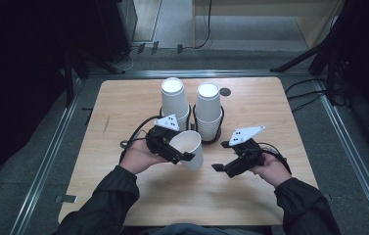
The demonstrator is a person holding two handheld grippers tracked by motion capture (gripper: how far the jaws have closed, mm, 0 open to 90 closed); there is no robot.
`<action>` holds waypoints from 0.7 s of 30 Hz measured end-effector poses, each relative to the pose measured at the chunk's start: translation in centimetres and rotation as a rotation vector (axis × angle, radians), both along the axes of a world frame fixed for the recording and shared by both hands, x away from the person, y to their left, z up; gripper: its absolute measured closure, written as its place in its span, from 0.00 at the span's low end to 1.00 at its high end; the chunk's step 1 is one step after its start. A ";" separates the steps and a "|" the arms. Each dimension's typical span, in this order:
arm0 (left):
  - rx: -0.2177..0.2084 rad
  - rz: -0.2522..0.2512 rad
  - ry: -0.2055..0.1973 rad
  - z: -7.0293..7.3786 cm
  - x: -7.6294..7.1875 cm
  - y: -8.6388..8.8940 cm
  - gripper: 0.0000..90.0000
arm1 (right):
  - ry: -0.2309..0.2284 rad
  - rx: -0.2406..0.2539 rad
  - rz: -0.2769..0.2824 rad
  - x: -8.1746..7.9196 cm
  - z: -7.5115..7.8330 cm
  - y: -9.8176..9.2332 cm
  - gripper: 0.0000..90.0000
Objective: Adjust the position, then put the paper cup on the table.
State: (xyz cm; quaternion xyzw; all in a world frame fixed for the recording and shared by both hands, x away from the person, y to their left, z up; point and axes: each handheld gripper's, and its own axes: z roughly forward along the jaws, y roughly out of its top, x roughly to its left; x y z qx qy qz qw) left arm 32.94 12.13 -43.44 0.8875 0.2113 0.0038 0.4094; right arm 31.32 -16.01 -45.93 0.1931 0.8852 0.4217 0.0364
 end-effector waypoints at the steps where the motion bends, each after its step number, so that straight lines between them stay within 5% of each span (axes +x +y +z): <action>1: 0.011 0.006 -0.006 0.1 0.0 0.2 0.18 | -0.011 0.024 0.017 -0.1 0.1 -0.1 0.16; 6: 0.012 0.021 0.001 0.3 0.2 0.7 0.18 | -0.041 0.029 0.009 -0.1 0.1 -0.5 0.16; 11: 0.015 0.038 -0.011 0.5 0.2 1.1 0.18 | 0.002 0.017 -0.022 0.4 -0.2 -1.1 0.16; 21: 0.022 0.066 0.004 0.8 0.7 2.9 0.18 | 0.004 0.004 -0.084 1.1 -0.3 -1.7 0.18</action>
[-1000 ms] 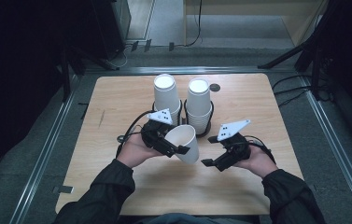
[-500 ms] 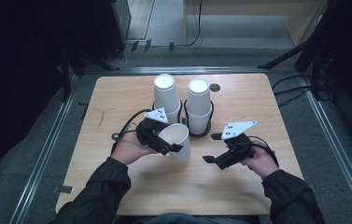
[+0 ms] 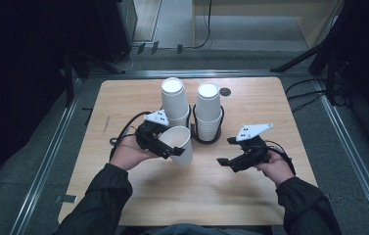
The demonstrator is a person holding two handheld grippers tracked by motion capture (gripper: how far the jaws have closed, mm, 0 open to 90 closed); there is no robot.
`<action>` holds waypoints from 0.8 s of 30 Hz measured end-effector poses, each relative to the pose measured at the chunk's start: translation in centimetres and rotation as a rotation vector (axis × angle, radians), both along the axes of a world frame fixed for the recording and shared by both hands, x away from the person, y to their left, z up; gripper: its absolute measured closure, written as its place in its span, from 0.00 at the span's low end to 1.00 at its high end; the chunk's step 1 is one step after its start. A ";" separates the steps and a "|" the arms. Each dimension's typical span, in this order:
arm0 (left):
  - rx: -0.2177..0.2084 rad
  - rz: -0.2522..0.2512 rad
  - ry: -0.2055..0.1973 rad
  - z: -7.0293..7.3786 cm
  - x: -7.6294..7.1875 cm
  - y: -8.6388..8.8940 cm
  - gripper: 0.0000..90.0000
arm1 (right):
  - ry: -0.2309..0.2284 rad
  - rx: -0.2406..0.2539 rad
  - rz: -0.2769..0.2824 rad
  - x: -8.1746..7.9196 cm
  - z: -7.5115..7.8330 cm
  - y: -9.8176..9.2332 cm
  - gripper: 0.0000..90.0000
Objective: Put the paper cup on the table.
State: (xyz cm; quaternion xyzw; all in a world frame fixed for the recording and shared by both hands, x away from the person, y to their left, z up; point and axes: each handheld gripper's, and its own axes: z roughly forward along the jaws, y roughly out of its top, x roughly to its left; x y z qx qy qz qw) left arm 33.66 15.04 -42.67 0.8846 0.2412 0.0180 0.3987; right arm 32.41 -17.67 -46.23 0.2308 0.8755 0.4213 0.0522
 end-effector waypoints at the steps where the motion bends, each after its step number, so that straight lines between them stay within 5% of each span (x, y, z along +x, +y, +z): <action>1: 0.001 0.007 -0.004 0.1 0.0 0.3 0.18 | -0.001 0.004 -0.014 0.1 0.0 0.0 0.18; 14: -0.013 0.092 0.002 0.6 -0.2 3.3 0.17 | 0.023 -0.022 -0.058 1.1 -0.5 -0.2 0.20; 18: -0.016 0.116 0.001 0.7 -0.1 4.3 0.17 | 0.033 0.008 -0.042 1.3 -0.6 -0.1 0.20; 24: -0.027 0.143 0.004 0.2 0.5 5.6 0.17 | 0.025 -0.014 -0.033 1.2 -0.8 0.3 0.20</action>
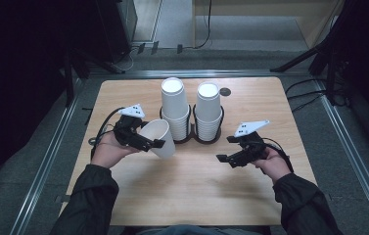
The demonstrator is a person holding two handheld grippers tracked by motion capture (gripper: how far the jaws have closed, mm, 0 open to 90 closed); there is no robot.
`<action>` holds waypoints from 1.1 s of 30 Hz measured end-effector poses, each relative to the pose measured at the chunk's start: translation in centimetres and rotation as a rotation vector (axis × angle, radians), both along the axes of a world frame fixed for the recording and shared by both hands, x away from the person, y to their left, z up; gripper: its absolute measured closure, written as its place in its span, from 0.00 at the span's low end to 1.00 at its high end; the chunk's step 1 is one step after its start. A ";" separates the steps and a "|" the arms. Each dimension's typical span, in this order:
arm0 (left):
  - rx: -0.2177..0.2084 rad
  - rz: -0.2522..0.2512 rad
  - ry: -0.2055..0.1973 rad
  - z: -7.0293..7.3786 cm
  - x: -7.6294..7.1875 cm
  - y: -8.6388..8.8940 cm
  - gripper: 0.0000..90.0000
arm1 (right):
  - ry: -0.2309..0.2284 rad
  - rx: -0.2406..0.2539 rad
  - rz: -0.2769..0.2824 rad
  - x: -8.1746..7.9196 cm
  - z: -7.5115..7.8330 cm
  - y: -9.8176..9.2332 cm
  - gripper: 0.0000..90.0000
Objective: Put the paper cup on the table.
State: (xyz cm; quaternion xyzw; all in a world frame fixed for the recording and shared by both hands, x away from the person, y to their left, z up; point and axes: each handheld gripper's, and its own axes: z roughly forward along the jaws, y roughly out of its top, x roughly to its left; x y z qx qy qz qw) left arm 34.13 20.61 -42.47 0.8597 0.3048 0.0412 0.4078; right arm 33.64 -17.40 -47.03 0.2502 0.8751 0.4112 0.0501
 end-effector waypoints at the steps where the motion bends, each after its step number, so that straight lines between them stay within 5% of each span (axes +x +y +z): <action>1: 0.002 0.005 0.005 -0.1 0.1 0.2 0.17 | -0.005 0.000 -0.006 0.0 0.0 0.0 0.20; 11: 0.028 0.080 0.008 -0.6 1.2 2.5 0.17 | 0.005 0.009 -0.043 0.1 0.0 -0.6 0.20; 18: -0.015 0.099 0.035 -0.6 1.8 4.2 0.16 | 0.006 -0.004 -0.033 -0.1 -0.2 -0.6 0.20; 33: 0.059 0.204 -0.011 -1.3 3.1 6.5 0.16 | 0.011 -0.011 -0.045 -0.5 -0.3 -1.1 0.20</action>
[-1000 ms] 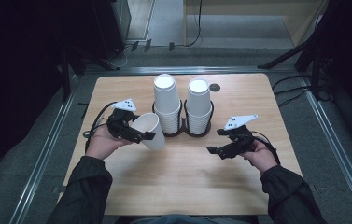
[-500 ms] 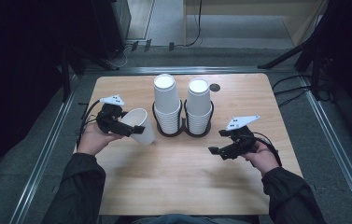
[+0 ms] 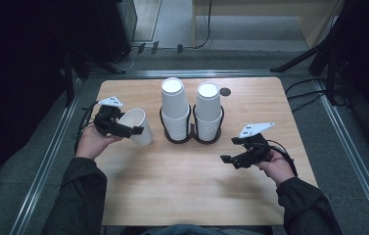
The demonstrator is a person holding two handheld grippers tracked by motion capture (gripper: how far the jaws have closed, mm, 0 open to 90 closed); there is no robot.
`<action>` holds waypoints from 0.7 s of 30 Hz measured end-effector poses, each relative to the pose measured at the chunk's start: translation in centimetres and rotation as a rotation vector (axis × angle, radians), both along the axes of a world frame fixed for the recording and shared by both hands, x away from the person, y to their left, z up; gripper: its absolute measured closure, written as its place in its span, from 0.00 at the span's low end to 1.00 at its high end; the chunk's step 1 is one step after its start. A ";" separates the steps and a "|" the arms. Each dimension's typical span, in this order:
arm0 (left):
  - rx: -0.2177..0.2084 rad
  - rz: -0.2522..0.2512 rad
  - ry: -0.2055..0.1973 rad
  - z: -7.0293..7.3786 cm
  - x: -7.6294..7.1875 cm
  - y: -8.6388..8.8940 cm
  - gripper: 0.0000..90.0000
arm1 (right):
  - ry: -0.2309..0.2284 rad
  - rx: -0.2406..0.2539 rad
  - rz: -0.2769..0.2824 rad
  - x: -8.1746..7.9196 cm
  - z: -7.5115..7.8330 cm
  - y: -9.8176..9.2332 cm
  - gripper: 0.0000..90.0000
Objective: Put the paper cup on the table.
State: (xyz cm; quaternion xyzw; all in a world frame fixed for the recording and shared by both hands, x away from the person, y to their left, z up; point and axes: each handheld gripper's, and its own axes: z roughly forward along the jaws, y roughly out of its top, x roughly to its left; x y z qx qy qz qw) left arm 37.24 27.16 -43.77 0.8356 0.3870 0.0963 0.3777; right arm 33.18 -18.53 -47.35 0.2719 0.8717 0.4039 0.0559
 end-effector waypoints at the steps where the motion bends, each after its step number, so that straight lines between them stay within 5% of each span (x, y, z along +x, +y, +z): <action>1: 0.001 0.007 -0.003 -0.1 0.1 0.2 0.16 | -0.001 0.001 0.000 0.0 0.0 0.0 0.20; 8: 0.010 0.060 -0.008 -0.5 0.9 1.6 0.15 | 0.006 -0.007 -0.004 -0.2 -0.1 -0.1 0.20; 21: 0.122 0.183 -0.009 -1.7 2.2 3.6 0.13 | 0.003 -0.023 0.012 -0.2 -0.3 0.3 0.20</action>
